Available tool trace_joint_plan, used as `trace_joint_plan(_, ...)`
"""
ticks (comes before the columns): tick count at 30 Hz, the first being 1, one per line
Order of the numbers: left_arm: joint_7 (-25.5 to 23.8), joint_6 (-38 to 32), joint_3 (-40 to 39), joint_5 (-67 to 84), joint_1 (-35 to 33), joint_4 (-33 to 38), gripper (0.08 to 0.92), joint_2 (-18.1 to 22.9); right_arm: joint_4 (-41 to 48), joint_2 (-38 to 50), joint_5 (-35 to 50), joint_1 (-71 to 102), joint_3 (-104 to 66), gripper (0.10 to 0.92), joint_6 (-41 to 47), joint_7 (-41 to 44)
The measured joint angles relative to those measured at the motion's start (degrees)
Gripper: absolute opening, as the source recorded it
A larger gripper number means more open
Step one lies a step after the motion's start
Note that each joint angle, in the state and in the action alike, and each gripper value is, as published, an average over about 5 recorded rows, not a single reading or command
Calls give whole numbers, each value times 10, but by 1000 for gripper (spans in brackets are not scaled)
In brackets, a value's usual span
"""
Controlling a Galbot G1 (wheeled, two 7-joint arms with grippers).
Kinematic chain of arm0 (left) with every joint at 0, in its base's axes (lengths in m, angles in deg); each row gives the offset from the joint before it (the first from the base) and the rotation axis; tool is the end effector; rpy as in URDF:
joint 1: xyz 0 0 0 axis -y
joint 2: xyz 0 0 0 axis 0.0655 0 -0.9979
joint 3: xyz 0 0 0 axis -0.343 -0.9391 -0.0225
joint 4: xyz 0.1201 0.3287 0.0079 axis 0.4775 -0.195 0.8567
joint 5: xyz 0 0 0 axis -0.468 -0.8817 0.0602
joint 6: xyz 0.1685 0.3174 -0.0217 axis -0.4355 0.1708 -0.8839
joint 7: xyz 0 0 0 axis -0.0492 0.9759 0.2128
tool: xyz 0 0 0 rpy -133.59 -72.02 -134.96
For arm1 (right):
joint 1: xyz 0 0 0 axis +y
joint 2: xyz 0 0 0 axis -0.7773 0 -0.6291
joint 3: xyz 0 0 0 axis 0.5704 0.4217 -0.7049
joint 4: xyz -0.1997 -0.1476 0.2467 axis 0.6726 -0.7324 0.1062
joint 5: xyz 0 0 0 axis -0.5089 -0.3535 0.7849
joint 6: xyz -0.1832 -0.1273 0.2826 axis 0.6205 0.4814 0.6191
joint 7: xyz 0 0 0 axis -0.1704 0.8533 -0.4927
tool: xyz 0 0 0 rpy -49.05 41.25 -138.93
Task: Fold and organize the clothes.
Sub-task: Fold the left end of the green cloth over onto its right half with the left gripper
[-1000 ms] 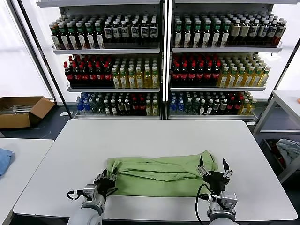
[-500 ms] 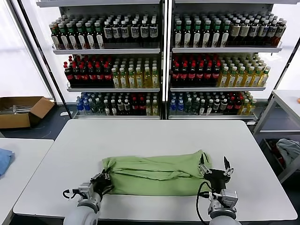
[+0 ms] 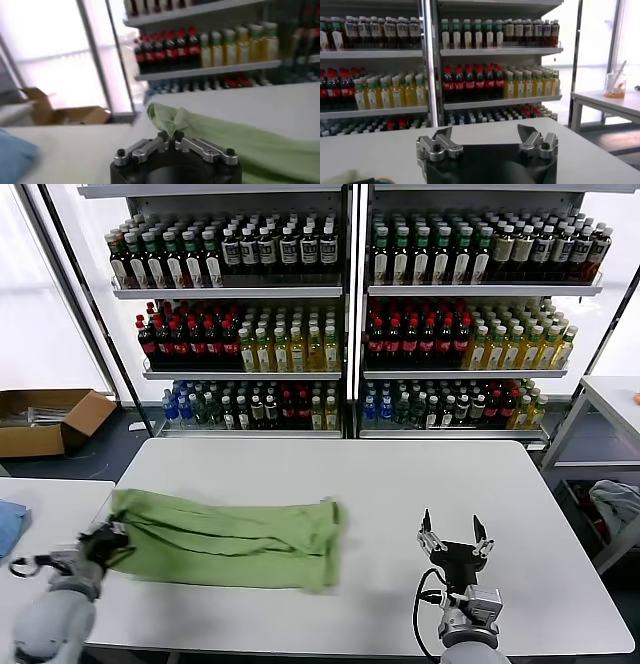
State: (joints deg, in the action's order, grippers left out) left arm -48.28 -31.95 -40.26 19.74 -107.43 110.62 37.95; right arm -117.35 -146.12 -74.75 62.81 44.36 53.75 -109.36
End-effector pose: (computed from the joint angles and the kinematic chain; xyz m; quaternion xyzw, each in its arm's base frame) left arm 0.2865 0.2260 -0.2629 0.1066 -0.9754 -0.0891 0.1711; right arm 0.2078 0.0192 -0.2577 -0.0926 -0.9933 -0.0042 0.0689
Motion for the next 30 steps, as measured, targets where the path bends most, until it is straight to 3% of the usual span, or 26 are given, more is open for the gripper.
trace_joint_plan(4, -3, 1, 19, 0, 1, 0, 110, -27, -5, 1, -2, 5, -4, 823, 0, 0)
trace_joint_plan(9, -2, 5, 7, -11, -6, 26, 110, -30, -13, 4, -4, 12, -10, 823, 2, 0)
trace_joint_plan(21, 12, 25, -130, -64, -12, 118, 110, 41, -34, -5, -20, 34, -14, 823, 2, 0)
trace_joint_plan(30, 13, 38, -226, -97, 0, 138, 110, 85, -43, -15, -33, 49, -14, 823, 1, -2)
